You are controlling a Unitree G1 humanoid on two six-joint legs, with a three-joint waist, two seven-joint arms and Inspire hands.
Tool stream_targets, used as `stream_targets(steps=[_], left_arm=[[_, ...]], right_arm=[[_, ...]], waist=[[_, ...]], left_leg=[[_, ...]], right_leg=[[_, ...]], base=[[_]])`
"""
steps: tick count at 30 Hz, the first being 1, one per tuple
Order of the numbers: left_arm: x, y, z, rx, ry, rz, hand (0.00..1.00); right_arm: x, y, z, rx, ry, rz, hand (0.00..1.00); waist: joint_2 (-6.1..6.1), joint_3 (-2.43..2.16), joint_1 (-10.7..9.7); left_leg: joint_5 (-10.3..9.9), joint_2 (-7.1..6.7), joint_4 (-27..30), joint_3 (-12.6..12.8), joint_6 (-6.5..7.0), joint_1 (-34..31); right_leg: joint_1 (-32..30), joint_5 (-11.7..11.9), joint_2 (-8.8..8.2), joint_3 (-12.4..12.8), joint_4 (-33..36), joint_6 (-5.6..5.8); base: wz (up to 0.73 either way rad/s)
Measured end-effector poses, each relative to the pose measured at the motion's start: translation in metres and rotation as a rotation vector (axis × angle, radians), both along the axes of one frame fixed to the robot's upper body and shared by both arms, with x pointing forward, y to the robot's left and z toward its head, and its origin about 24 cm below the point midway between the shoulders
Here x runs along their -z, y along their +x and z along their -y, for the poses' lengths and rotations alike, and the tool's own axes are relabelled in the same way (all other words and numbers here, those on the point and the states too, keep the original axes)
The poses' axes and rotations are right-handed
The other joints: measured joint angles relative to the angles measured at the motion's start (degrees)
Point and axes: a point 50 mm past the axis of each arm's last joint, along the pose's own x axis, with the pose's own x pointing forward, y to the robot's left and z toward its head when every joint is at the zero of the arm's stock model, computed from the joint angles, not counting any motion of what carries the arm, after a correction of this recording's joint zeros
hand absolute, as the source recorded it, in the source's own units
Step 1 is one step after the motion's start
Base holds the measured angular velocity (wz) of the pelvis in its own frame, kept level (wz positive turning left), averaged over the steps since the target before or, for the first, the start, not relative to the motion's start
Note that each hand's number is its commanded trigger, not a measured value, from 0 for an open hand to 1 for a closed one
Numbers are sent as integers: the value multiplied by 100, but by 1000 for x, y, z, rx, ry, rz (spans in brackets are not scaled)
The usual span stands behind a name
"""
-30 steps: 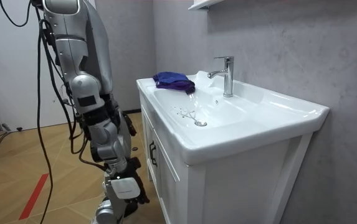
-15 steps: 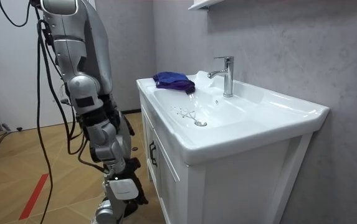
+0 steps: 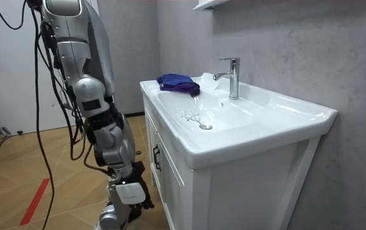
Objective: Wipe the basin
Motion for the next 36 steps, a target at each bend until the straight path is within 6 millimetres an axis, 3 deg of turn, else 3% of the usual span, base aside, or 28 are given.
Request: stream_targets(steps=[5,8,10,17,23,28,36], left_arm=[[-6,6,-22,-225,83,46,0],[-10,8,-35,-318,121,60,0],[-14,18,-45,-395,153,109,0],[-36,43,-82,-525,292,259,0],[-78,77,-120,-615,481,439,0],[-127,108,-147,-623,670,572,0],[-200,136,-161,-543,998,710,0]], right_arm=[[-1,-3,7,-2,-15,-23,0],[-4,-5,19,-5,-44,-43,0],[-6,-5,25,-5,-62,-43,0],[-8,-2,35,-67,-106,-44,0],[-10,3,40,-132,-160,-12,0],[-12,11,40,-148,-178,45,0],[-11,3,40,-156,-185,41,0]], waist=[[50,2,193],[148,14,320],[214,17,448],[276,1,581],[344,-24,787],[354,-35,895],[440,-50,942]], left_leg=[[2,-40,51,-205,6,-12],[-10,-55,101,-251,26,-14],[-9,-56,108,-253,26,-40],[50,-66,142,-393,2,-231],[59,-64,230,-463,11,-334],[58,-68,303,-532,14,-500],[58,-76,310,-561,17,-496]], right_leg=[[114,-1,-8,-74,0,1],[160,-5,-15,-106,1,8],[143,-11,-17,-111,-9,16],[37,-50,-2,-147,-4,33],[-43,-51,-6,-289,48,30],[-147,-51,0,-292,47,29],[-140,-49,-4,-348,47,27]], base=[[21],[8],[0],[10],[5],[6],[1]])
